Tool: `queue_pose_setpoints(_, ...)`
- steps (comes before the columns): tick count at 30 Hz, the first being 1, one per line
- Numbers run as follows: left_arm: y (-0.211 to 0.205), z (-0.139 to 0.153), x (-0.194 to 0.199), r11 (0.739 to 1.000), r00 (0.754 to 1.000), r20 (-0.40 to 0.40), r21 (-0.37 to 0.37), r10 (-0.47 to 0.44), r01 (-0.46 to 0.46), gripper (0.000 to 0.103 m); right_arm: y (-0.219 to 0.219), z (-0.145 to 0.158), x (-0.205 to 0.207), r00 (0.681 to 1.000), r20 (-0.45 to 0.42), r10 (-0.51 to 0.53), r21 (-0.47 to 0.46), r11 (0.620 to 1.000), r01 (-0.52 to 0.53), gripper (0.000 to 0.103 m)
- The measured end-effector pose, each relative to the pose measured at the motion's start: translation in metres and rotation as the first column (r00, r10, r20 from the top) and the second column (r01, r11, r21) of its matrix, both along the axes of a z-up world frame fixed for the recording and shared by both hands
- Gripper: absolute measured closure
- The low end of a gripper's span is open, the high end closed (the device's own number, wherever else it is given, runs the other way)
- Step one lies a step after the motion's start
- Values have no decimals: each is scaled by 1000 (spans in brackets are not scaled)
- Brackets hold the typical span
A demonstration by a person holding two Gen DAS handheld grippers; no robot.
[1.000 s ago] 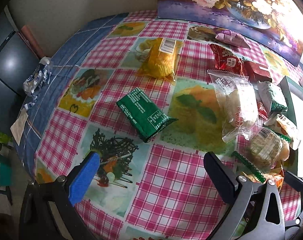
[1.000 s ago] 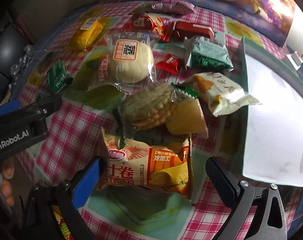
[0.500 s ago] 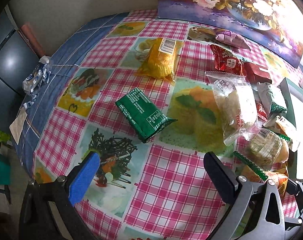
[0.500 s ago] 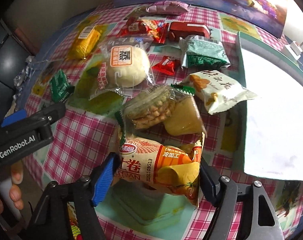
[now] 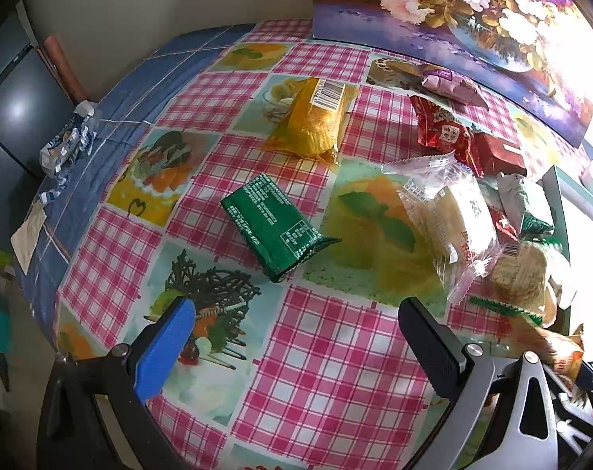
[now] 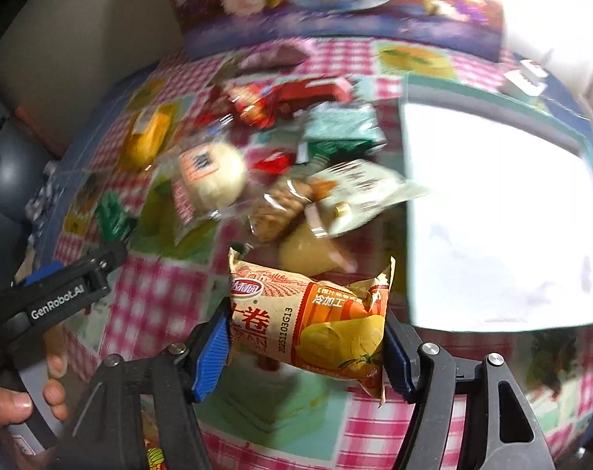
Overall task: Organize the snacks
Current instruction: 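Grasp the orange-yellow bread roll bag with the right gripper and lift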
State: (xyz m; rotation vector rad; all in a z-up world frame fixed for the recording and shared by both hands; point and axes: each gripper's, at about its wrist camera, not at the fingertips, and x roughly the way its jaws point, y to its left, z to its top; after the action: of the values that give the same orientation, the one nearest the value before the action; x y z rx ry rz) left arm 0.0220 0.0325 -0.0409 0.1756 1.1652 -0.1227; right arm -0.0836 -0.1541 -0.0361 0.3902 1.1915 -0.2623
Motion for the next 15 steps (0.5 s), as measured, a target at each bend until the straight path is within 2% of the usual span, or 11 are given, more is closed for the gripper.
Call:
queue_pose_setpoints(4,-4,0,5,999,999,-31,-44,16,-18,0,-17,10,-12,996,22,-84,-5,996,84,32)
queue_pose_setpoints(8,-16,5,15,989,996,-70,-134,47,-56,0,-39,19,-14,985,43,-165,-9,986,165,32)
queue_pose_setpoints(12,-35,13,23,989,997,-60,-136,53,-61,0,-61,30,-2,965,71,-253,-9,967,255,32)
queue_pose_setpoints(15,-50,10,31,986,995,-90,-158,45,-59,0,-76,38,7,946,92,-310,-18,950,313,32)
